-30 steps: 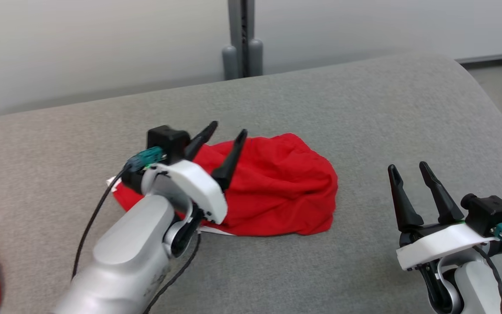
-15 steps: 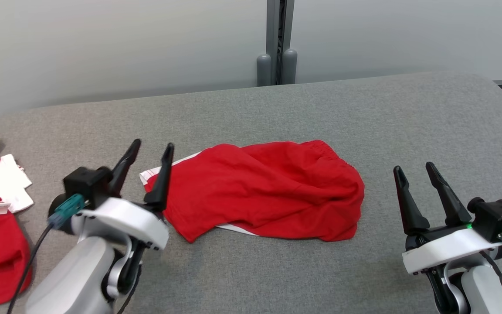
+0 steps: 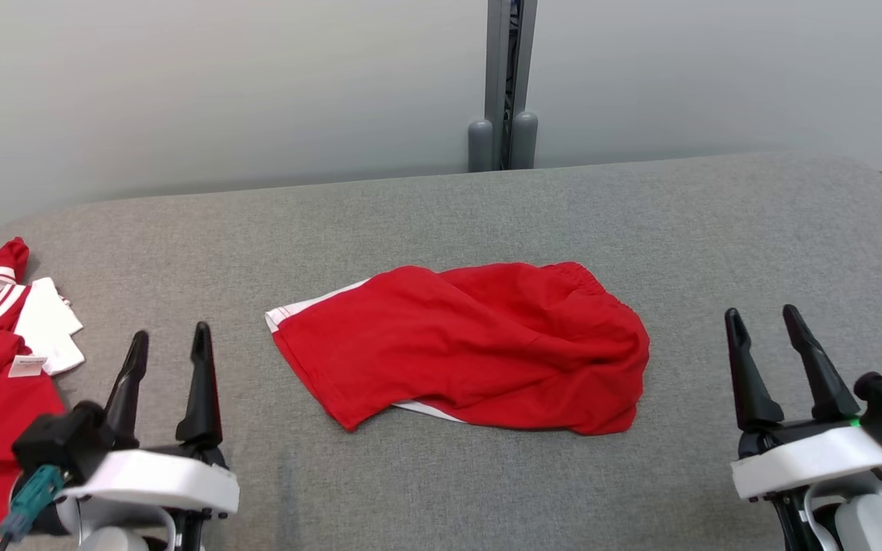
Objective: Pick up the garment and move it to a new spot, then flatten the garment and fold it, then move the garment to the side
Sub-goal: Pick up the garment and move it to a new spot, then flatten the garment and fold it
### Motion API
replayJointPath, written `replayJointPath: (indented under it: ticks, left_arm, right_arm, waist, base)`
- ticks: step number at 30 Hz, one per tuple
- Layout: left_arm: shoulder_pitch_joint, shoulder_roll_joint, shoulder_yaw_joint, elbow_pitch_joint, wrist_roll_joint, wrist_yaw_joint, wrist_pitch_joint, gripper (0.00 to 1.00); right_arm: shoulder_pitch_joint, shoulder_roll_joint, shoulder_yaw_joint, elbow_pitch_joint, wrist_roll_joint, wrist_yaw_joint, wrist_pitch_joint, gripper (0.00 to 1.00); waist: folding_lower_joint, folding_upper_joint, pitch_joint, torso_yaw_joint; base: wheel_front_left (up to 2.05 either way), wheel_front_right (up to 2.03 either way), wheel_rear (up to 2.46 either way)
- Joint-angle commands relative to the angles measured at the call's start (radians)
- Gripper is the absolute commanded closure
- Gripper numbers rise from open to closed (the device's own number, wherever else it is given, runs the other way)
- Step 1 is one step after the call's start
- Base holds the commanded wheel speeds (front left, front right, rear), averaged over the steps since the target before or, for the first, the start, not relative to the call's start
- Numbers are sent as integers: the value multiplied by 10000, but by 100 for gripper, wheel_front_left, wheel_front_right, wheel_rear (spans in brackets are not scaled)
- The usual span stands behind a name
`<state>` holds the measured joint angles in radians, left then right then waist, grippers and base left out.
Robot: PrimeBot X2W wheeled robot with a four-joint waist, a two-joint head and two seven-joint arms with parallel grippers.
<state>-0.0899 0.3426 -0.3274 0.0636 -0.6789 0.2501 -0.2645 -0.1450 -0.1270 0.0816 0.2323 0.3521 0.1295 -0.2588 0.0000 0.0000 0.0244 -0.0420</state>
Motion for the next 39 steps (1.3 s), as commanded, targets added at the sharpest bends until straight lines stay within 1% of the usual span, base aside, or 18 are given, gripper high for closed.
replayJointPath:
  ticks: [1,8,13,19,27,39]
  left_arm:
    - [145,-118,157,-92,99,-24,-24,0]
    - [1143,-904,1158,-317,978,-470,-26,0]
    - [1529,-1364,1274,-134,1438,-1085,-26,0]
    - [1388,-1791,1495,119,1810,-1459,-27,0]
    - [1233,-2005,1598,416,2128,-1799,-27,0]
    - [1166,-2131,1615,774,2228,-1981,-27,0]
  right_arm:
    - [146,2,-57,-95,-92,23,-56,0]
    - [524,254,-418,-456,-340,23,-58,0]
    - [630,404,-455,-481,-383,23,-58,0]
    - [627,418,-358,-370,-365,23,-58,0]
    - [469,372,-195,-208,-236,23,-58,0]
    - [276,279,91,53,-85,23,-56,0]
  waist:
    - [0,0,-22,19]
    - [0,0,-83,-9]
    - [0,0,-66,-66]
    - [0,0,-114,-69]
    - [0,0,-151,-31]
    - [0,0,-205,-11]
  base:
    - [0,0,0]
    - [0,0,0]
    - [0,0,0]
    - [0,0,0]
    - [0,0,0]
    - [0,0,0]
